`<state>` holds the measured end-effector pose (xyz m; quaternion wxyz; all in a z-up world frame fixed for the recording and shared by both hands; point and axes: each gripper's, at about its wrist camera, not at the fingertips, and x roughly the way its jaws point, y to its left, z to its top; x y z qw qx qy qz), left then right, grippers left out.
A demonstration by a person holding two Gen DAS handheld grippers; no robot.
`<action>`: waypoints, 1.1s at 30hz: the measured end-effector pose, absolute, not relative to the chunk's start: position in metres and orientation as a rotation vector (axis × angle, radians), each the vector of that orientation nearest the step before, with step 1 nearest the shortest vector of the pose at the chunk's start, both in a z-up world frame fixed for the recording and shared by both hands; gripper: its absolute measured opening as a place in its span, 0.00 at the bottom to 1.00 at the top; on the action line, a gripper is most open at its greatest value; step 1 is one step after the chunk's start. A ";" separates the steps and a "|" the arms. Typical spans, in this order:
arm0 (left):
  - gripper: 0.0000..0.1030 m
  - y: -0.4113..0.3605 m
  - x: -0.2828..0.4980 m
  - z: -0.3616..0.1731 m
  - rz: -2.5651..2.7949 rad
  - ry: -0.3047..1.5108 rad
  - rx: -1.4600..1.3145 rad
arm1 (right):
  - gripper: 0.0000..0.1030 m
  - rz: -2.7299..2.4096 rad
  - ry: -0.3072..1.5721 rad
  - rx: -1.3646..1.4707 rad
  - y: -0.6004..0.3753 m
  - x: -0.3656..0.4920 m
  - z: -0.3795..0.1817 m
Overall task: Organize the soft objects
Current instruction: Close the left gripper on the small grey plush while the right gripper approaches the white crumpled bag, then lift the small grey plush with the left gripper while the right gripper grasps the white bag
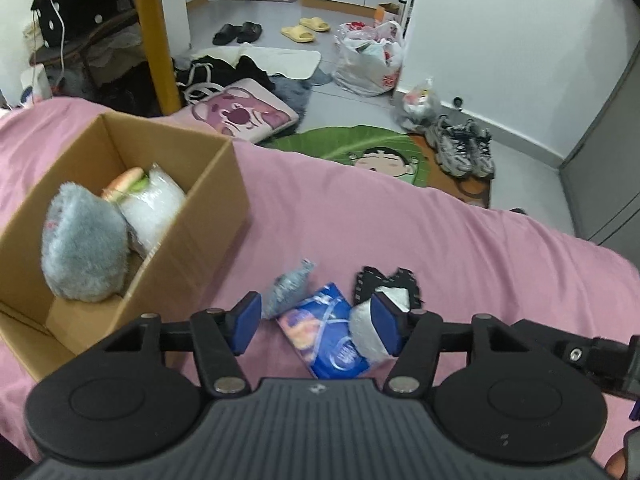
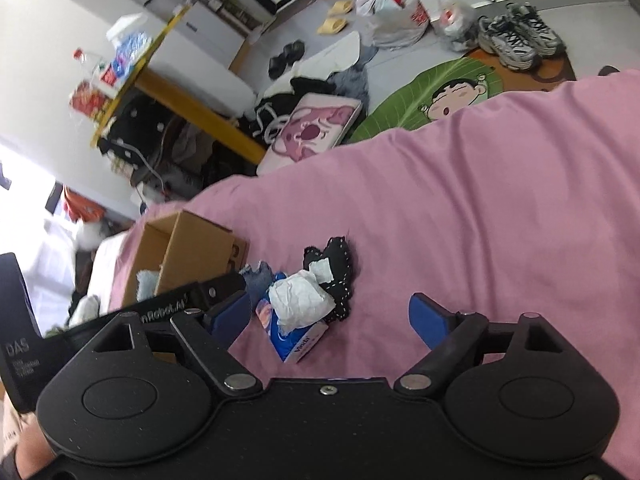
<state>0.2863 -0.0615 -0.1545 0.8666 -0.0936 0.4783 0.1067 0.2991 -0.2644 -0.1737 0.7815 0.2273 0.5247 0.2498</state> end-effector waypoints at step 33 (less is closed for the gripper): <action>0.17 -0.030 0.311 -0.176 0.263 1.045 -0.216 | 0.83 0.661 1.180 0.305 -0.210 0.319 -0.190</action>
